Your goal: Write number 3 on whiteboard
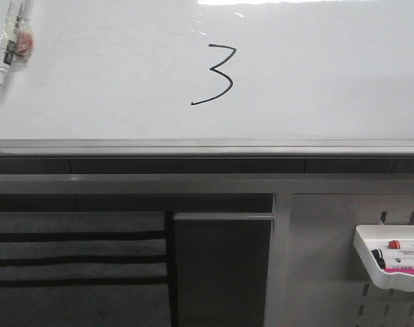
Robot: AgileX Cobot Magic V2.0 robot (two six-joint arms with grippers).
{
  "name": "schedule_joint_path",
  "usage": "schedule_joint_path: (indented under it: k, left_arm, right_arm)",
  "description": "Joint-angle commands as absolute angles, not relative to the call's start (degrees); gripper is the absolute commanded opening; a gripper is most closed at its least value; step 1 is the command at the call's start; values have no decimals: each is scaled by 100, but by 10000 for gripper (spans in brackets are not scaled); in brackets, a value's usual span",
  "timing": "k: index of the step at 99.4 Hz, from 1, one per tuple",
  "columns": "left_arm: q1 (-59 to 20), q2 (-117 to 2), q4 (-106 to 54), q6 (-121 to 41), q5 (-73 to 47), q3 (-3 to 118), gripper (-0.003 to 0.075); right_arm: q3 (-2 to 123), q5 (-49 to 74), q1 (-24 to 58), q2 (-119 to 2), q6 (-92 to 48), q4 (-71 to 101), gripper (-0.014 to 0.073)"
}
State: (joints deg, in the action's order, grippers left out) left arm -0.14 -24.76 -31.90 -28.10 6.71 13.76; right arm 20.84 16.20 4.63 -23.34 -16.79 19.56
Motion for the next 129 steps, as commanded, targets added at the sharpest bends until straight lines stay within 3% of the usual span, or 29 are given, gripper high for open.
schedule_joint_path:
  k: [1,21,46,56,65,129]
  left_arm:
    - [6,-2039,-3074,-2769,1115,1377,39]
    - [6,-547,-3056,-2769,1115,681,39]
    - [-18,203,-2545,-2185,888,-54,36]
    - [-70,189,-570,-379,551,-75,-16]
    - [-70,189,280,548,503,-74,-20]
    - [-47,189,104,344,537,-74,-20]
  right_arm:
    - [2242,1206,426,-2374,-1725,2005,-68]
    - [2242,1206,426,-2374,-1725,2005,-68]
    - [2242,1206,426,-2374,-1725,2005,-68]
    - [2242,1206,426,-2374,-1725,2005,-68]
    - [2242,1206,426,-2383,-1725,2005,-68]
    - [2242,1206,426,-2383,-1725,2005,-68]
